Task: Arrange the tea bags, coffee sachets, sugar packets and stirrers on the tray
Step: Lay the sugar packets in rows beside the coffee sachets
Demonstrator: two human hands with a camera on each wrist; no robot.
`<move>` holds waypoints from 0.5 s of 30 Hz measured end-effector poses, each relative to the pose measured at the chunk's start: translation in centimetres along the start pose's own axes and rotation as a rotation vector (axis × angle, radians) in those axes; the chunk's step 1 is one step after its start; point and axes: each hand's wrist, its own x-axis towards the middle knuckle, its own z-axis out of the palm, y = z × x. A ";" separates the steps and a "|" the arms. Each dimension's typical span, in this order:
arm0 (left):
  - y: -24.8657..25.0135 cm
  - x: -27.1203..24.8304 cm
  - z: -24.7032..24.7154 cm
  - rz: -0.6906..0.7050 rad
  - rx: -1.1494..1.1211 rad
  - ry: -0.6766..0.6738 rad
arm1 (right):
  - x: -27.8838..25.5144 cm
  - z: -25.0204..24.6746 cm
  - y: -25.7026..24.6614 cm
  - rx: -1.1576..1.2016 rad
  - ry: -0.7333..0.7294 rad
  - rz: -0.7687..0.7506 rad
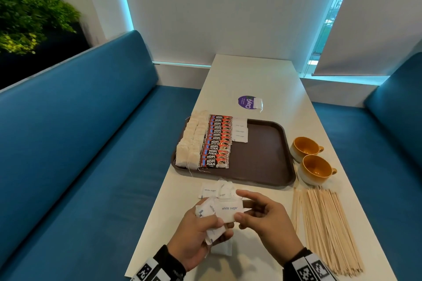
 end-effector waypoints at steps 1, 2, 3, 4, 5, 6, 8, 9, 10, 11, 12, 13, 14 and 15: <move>0.1 0.0 -0.1 -0.002 -0.004 -0.006 | 0.2 -0.1 0.1 0.003 -0.019 0.014; 0.1 0.1 -0.2 -0.008 -0.008 -0.009 | 0.4 -0.1 0.1 -0.003 -0.031 0.027; 0.3 0.2 -0.4 -0.018 -0.017 -0.008 | 0.7 -0.3 0.1 -0.015 -0.035 0.036; 0.4 0.3 -0.5 -0.030 -0.035 0.004 | 1.1 -0.5 0.1 -0.022 -0.036 0.042; 0.5 0.5 -0.8 -0.044 -0.065 0.024 | 1.5 -0.7 0.1 -0.021 -0.034 0.043; 0.5 0.6 -1.1 -0.057 -0.102 0.046 | 2.1 -0.9 -0.2 -0.017 -0.026 0.044; 0.7 0.9 -1.7 -0.073 -0.166 0.065 | 3.4 -1.5 -1.0 -0.020 0.014 0.028; 0.8 1.1 -2.0 -0.078 -0.192 0.060 | 4.3 -1.8 -1.4 -0.022 0.048 0.018; 0.9 1.3 -2.4 -0.083 -0.213 0.055 | 5.5 -2.3 -1.8 -0.019 0.091 0.015; 1.0 1.5 -2.8 -0.087 -0.223 0.055 | 6.8 -2.8 -2.2 -0.017 0.137 0.017; 1.0 1.9 -3.1 -0.089 -0.225 0.058 | 8.2 -3.3 -2.4 -0.015 0.182 0.022; 1.0 2.2 -3.4 -0.091 -0.219 0.063 | 9.8 -3.8 -2.6 -0.015 0.223 0.029; 1.0 2.5 -3.7 -0.093 -0.211 0.067 | 11.4 -4.3 -2.8 -0.008 0.252 0.039; 1.0 2.8 -3.9 -0.092 -0.199 0.073 | 13.0 -4.7 -2.9 0.002 0.268 0.052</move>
